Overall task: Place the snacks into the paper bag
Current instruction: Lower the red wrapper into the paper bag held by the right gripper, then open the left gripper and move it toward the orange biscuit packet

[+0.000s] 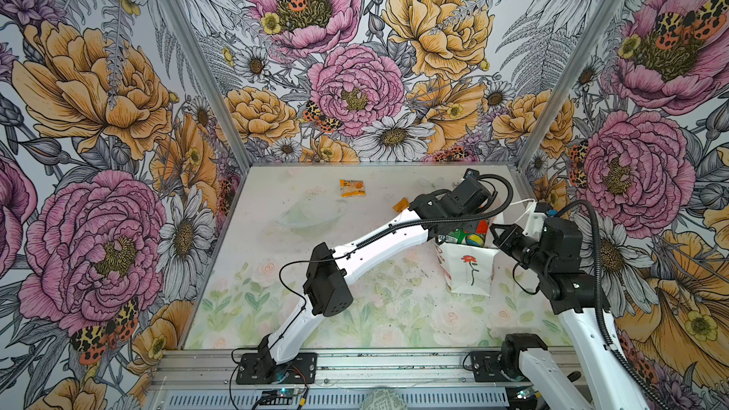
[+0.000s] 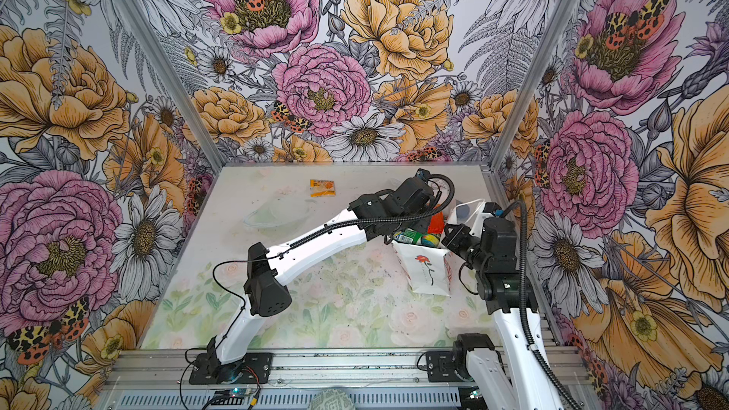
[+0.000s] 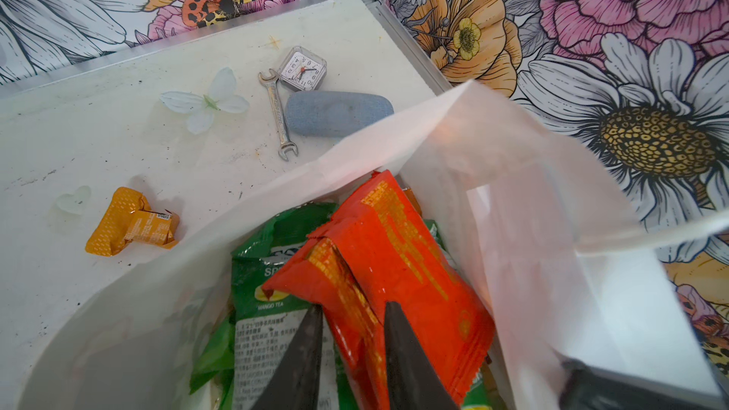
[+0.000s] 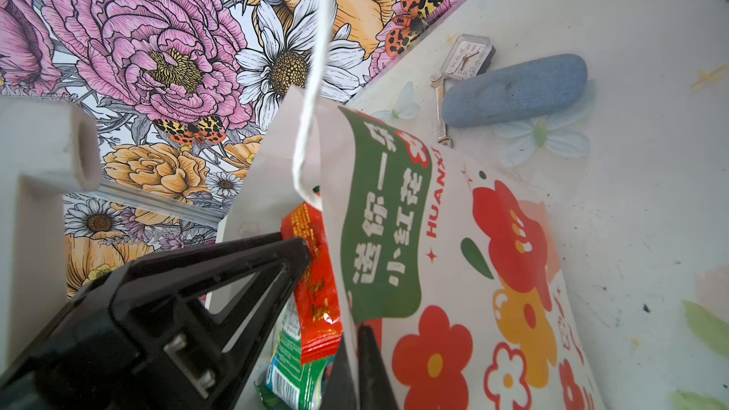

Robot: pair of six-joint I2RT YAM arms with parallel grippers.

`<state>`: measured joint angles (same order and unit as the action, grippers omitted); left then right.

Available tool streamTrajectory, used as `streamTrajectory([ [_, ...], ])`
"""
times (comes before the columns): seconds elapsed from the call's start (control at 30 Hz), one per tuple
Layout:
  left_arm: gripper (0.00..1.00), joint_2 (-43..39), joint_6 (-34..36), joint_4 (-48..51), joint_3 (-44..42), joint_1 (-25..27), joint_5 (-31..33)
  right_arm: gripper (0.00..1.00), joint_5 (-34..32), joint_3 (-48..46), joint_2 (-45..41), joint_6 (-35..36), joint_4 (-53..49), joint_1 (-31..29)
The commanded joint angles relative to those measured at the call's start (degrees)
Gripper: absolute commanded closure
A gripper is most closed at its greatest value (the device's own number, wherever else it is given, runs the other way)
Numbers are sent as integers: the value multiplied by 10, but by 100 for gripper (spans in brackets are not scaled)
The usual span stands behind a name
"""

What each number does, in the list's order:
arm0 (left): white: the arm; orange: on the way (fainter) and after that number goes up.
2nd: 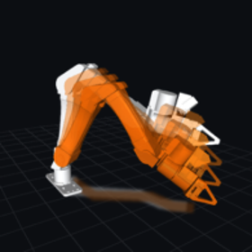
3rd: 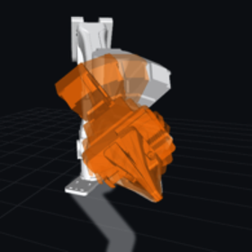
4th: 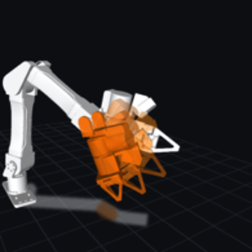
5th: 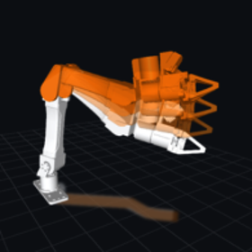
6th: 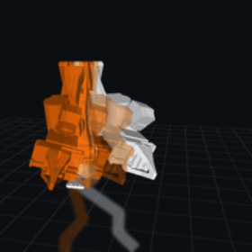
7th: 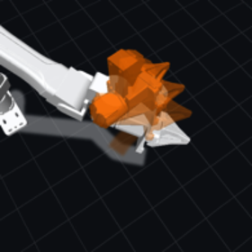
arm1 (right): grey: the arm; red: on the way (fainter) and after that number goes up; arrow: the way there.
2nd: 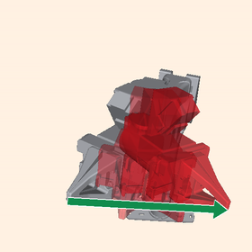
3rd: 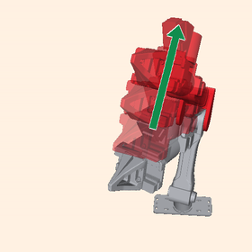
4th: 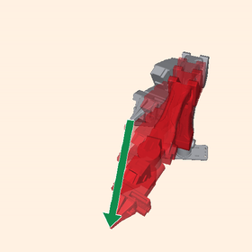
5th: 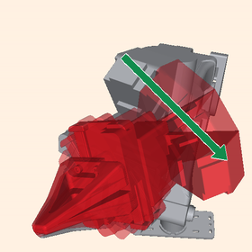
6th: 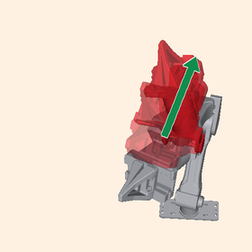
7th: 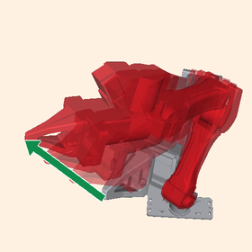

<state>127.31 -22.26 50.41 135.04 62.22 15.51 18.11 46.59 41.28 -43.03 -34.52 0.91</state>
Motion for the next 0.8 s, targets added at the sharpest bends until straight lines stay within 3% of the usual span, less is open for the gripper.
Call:
streamTrajectory([
  [0.0, 67, -55, 14, 0, -10, 12, 19, 100, 15, 16, -7, -6, -13, -6],
  [0.17, 54, -98, 28, -3, -36, 29, 65, 100, 15, 17, -7, -5, -13, -6],
  [0.37, 50, -174, 37, -36, -95, 37, 77, 100, 15, 23, -3, -4, -13, -6],
  [0.47, 47, -242, 46, -79, -161, 37, 80, 100, 16, 24, -2, -4, -13, -6],
  [0.6, 37, -348, 46, -145, -276, 24, 128, 100, 16, 25, -1, -3, -13, -6],
  [0.77, 35, -477, 29, -225, -424, -16, 178, 100, 17, 33, 6, -1, -13, -6],
])
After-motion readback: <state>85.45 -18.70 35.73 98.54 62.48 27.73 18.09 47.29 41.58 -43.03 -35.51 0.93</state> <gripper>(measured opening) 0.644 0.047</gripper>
